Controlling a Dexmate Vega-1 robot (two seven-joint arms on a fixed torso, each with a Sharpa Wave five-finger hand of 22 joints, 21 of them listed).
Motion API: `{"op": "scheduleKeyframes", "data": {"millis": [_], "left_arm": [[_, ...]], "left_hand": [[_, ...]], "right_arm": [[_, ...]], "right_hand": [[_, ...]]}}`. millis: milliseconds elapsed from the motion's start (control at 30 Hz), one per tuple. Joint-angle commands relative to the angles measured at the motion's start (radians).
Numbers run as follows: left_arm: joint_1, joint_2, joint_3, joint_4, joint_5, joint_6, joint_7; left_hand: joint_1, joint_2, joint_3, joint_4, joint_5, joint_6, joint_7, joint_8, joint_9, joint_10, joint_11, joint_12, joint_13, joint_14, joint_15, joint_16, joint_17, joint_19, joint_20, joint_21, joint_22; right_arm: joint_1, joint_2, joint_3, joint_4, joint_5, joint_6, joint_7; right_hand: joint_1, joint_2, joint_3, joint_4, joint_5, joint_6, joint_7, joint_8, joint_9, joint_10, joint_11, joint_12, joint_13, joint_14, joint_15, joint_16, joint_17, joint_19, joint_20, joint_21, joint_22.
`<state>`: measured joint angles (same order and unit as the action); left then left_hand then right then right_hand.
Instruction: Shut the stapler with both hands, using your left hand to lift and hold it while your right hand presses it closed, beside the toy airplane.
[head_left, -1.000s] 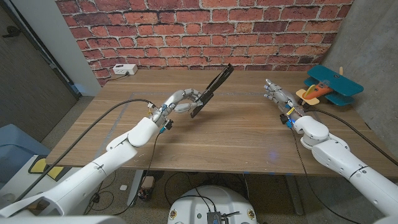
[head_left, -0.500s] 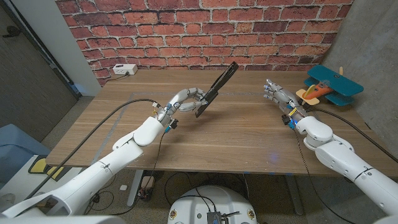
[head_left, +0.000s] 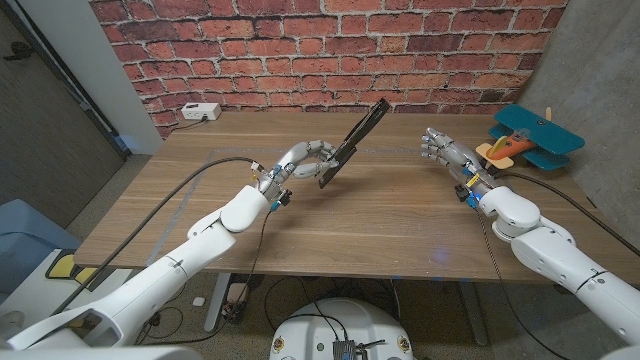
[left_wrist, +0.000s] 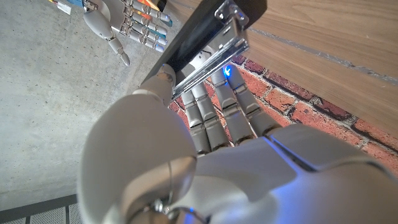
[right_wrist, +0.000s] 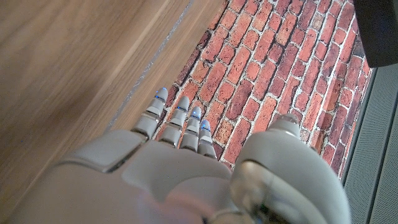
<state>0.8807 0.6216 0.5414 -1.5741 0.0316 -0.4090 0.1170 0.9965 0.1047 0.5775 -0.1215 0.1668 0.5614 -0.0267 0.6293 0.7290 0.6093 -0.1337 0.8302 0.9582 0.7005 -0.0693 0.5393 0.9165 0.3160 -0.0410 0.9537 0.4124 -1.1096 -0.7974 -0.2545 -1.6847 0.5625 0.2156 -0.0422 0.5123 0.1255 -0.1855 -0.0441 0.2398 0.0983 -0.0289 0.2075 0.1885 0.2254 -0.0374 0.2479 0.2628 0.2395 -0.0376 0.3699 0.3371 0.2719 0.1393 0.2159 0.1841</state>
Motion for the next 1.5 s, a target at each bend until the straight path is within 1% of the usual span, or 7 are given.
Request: {"op": "scheduleKeyframes", "data": {"millis": [33, 333, 733, 767, 833, 1267, 1500], "left_arm": [[-0.02, -0.025, 0.018, 0.034, -0.04, -0.019, -0.028], [-0.019, -0.028, 0.021, 0.027, -0.033, -0.015, -0.022], [-0.022, -0.036, 0.027, 0.022, -0.023, -0.017, -0.014], [-0.022, -0.037, 0.027, 0.022, -0.022, -0.018, -0.013], [-0.024, -0.039, 0.028, 0.023, -0.021, -0.02, -0.013], [-0.038, -0.048, 0.038, 0.042, -0.03, -0.027, -0.03], [-0.049, -0.054, 0.044, 0.061, -0.031, -0.039, -0.038]], "left_hand": [[0.086, 0.102, 0.144, 0.137, 0.007, 0.054, -0.045, -0.006, 0.006, 0.005, 0.0, -0.001, 0.008, 0.008, -0.094, 0.004, 0.002, -0.004, -0.003, 0.012, -0.002], [0.083, 0.102, 0.146, 0.134, 0.007, 0.055, -0.047, -0.01, 0.007, 0.01, 0.001, -0.005, 0.005, 0.008, -0.096, 0.005, 0.001, -0.009, -0.003, 0.024, -0.011], [0.078, 0.101, 0.147, 0.131, 0.007, 0.058, -0.047, -0.014, 0.012, 0.012, 0.002, -0.007, 0.009, 0.009, -0.097, 0.006, 0.0, -0.012, -0.005, 0.039, -0.023], [0.078, 0.101, 0.147, 0.131, 0.007, 0.058, -0.049, -0.014, 0.011, 0.012, 0.001, -0.008, 0.009, 0.008, -0.096, 0.007, 0.001, -0.013, -0.005, 0.039, -0.024], [0.077, 0.101, 0.147, 0.13, 0.007, 0.062, -0.049, -0.015, 0.01, 0.014, 0.001, -0.008, 0.008, 0.008, -0.096, 0.007, 0.001, -0.013, -0.005, 0.042, -0.026], [0.073, 0.101, 0.148, 0.127, 0.007, 0.067, -0.051, -0.018, 0.013, 0.019, 0.003, -0.012, 0.007, 0.009, -0.096, 0.009, 0.0, -0.017, -0.006, 0.058, -0.039], [0.072, 0.1, 0.15, 0.122, 0.008, 0.088, -0.04, -0.019, 0.008, 0.026, 0.004, -0.016, 0.004, 0.012, -0.098, 0.009, -0.003, -0.02, -0.006, 0.069, -0.049]], "right_arm": [[0.0, -0.039, -0.006, -0.024, -0.052, 0.003, 0.017], [0.006, -0.057, -0.015, -0.039, -0.078, 0.0, 0.031], [-0.014, -0.077, -0.01, -0.065, -0.093, 0.023, 0.047], [-0.015, -0.08, -0.01, -0.068, -0.097, 0.024, 0.048], [-0.018, -0.084, -0.01, -0.074, -0.105, 0.029, 0.048], [-0.031, -0.107, -0.01, -0.124, -0.15, 0.017, 0.041], [-0.025, -0.116, -0.016, -0.158, -0.2, -0.009, 0.015]], "right_hand": [[0.0, 0.01, 0.008, -0.001, -0.007, 0.006, -0.009, 0.007, 0.002, 0.008, -0.002, 0.006, 0.005, 0.009, -0.085, 0.012, 0.013, 0.013, 0.006, 0.008, 0.004], [0.01, 0.004, 0.013, -0.011, -0.01, 0.017, -0.013, 0.011, 0.003, 0.027, -0.01, 0.015, 0.014, 0.028, -0.095, 0.038, 0.042, 0.024, 0.005, 0.011, 0.006], [0.024, -0.004, 0.018, -0.023, -0.014, 0.019, -0.012, 0.011, 0.004, 0.039, -0.007, 0.022, 0.024, 0.028, -0.096, 0.056, 0.069, 0.034, 0.007, 0.014, 0.007], [0.027, -0.012, 0.017, -0.028, -0.015, 0.034, 0.004, 0.018, 0.005, 0.04, -0.007, 0.024, 0.027, 0.026, -0.095, 0.061, 0.078, 0.034, 0.008, 0.014, 0.007], [0.024, -0.02, 0.012, -0.029, -0.016, 0.049, 0.01, 0.024, 0.006, 0.042, -0.007, 0.025, 0.03, 0.022, -0.094, 0.064, 0.085, 0.033, 0.007, 0.013, 0.008], [0.019, -0.041, 0.003, -0.033, -0.012, 0.077, -0.009, 0.035, 0.014, 0.054, -0.01, 0.034, 0.045, 0.01, -0.108, 0.079, 0.117, 0.034, 0.007, 0.013, 0.009], [0.027, -0.043, 0.004, -0.038, -0.009, 0.081, -0.01, 0.038, 0.018, 0.059, -0.01, 0.04, 0.054, 0.007, -0.104, 0.086, 0.131, 0.035, 0.009, 0.013, 0.009]]}}
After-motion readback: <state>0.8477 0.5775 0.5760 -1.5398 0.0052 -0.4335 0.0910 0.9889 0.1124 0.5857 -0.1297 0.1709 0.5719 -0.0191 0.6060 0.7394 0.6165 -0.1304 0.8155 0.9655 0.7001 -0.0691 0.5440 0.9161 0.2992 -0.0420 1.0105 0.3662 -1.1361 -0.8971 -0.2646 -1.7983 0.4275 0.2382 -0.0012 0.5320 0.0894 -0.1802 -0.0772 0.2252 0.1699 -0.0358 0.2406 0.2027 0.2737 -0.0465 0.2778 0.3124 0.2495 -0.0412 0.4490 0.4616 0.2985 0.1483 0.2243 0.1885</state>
